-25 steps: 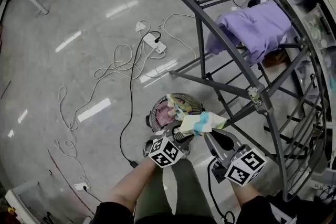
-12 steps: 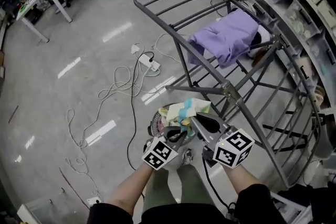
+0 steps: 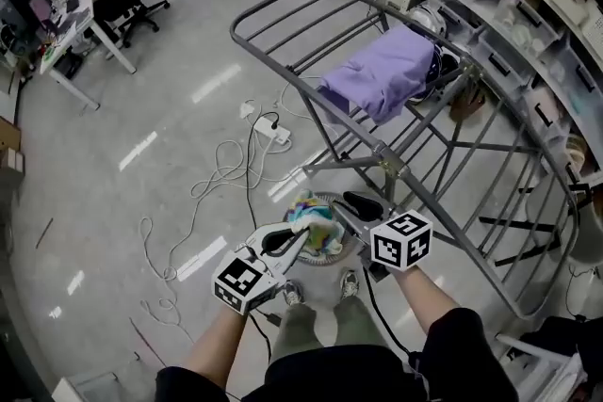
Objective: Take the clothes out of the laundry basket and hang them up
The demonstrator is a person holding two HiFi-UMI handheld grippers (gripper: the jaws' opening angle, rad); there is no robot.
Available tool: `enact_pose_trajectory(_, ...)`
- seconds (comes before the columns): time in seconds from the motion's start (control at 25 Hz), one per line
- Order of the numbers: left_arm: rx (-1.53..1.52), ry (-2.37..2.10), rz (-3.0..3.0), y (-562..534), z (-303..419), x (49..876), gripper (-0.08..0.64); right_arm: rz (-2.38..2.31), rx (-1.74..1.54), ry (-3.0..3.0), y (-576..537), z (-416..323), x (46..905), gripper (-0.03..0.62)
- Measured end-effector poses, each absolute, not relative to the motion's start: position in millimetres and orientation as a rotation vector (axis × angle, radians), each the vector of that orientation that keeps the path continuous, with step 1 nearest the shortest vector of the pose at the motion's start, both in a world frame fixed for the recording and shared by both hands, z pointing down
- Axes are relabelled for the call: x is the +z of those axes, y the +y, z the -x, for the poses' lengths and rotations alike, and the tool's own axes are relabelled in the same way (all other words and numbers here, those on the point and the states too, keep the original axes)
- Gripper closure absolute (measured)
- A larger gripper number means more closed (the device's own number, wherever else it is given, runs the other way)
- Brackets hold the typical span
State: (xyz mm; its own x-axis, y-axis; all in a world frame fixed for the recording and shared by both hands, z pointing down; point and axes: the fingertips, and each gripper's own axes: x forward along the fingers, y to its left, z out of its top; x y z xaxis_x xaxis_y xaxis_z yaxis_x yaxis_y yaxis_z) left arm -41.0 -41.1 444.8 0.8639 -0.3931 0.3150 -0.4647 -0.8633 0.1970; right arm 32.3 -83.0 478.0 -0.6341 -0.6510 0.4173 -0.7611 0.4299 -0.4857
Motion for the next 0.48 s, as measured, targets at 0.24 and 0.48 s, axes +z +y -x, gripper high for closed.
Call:
enact_pose_trajectory(0.24,0.242,-0.706,-2.787,-50.1,53.4,367.0,0.551,-1.159,1.107,-2.52,-47.7,-42.8,492.3,0.388)
enact_pose_trajectory(0.48,0.166,-0.703,-2.85,-45.4,51.9,311.7,0.551,-0.968,1.044,-2.615,-35.3,-16.8,508.2,0.233)
